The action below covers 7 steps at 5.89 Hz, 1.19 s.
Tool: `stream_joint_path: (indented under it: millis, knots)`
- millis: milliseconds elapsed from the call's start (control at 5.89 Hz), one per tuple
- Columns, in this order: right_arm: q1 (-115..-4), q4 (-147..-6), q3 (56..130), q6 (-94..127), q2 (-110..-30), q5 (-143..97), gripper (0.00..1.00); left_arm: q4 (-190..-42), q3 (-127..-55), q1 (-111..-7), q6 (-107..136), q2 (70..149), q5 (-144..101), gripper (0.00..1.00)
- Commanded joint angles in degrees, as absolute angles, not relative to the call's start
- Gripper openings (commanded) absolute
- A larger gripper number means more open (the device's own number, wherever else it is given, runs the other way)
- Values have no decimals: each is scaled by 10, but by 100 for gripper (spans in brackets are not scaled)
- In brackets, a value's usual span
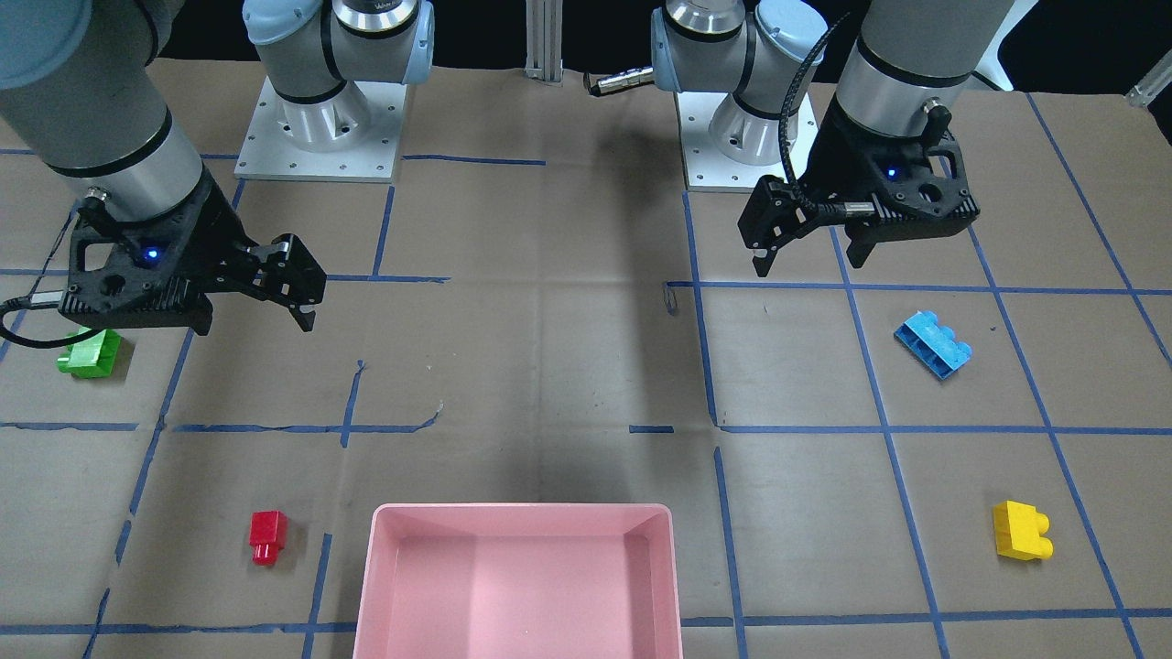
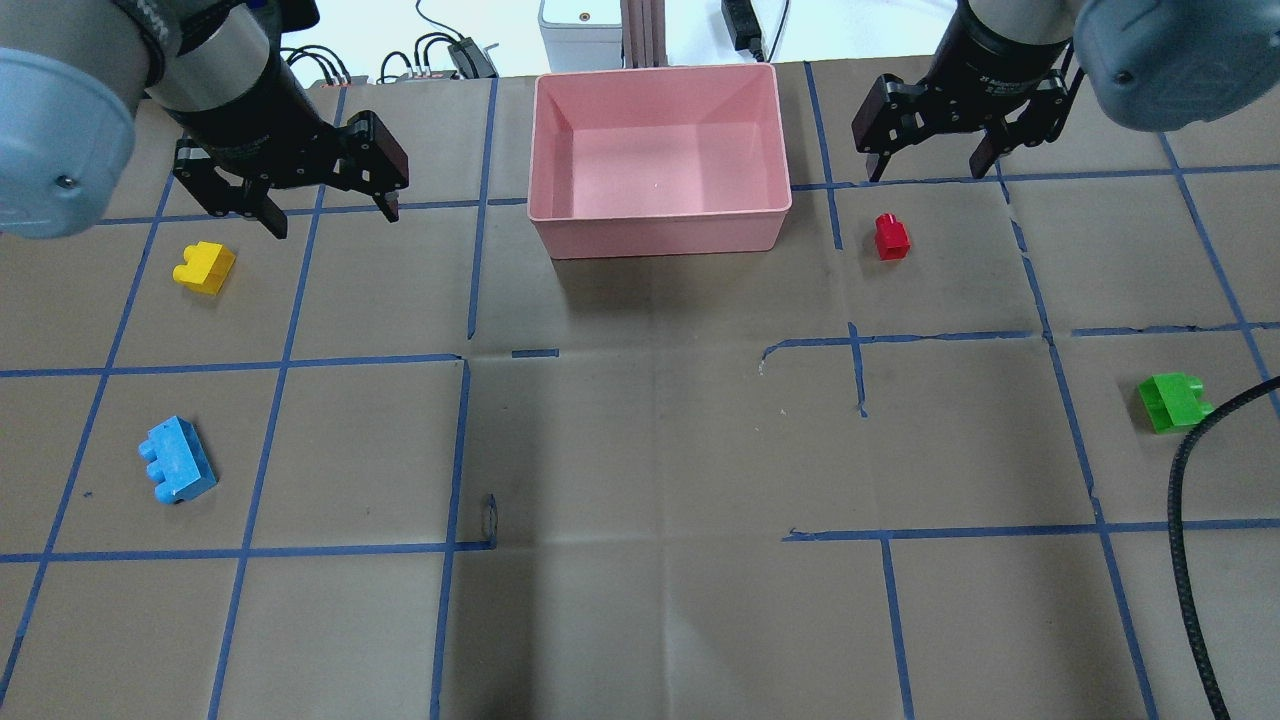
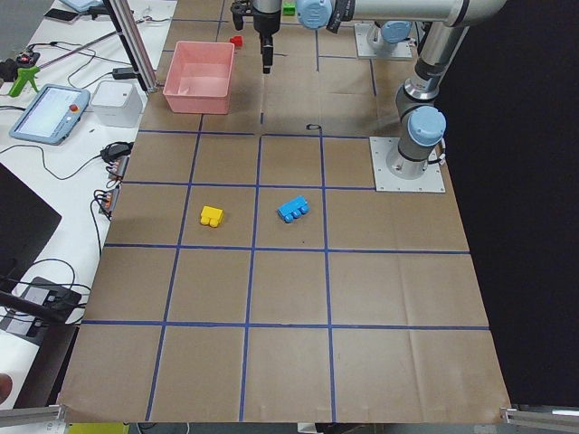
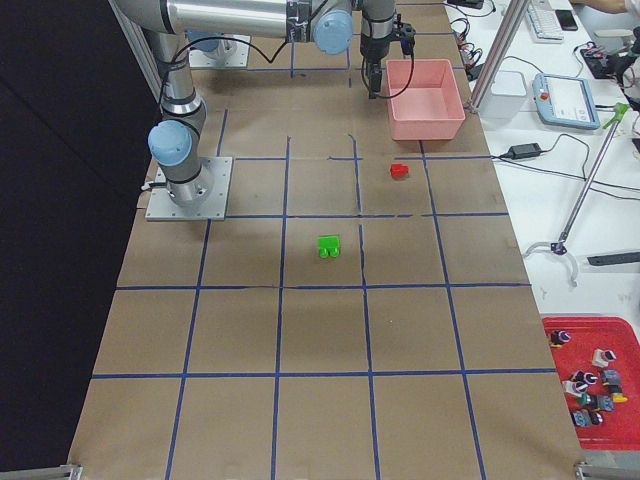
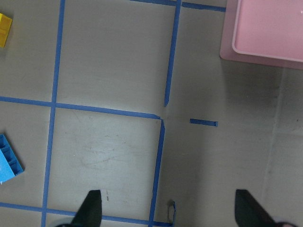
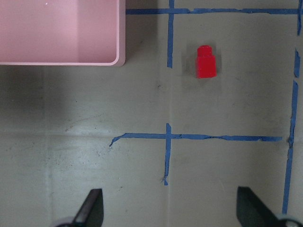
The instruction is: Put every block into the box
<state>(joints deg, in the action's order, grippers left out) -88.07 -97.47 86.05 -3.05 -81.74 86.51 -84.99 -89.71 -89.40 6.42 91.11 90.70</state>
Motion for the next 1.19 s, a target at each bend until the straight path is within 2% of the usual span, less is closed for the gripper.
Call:
stream_joint_path:
  millis: [0, 849, 1019]
  knots:
    - [-881, -976, 860, -30, -817, 866, 100, -850, -896, -894, 64, 907, 907, 99]
    - [-870, -972, 860, -37, -823, 865, 100, -850, -904, -888, 63, 897, 910, 99]
    - [-870, -976, 860, -33, -823, 866, 100, -857, -905, -860, 50, 892, 911, 99]
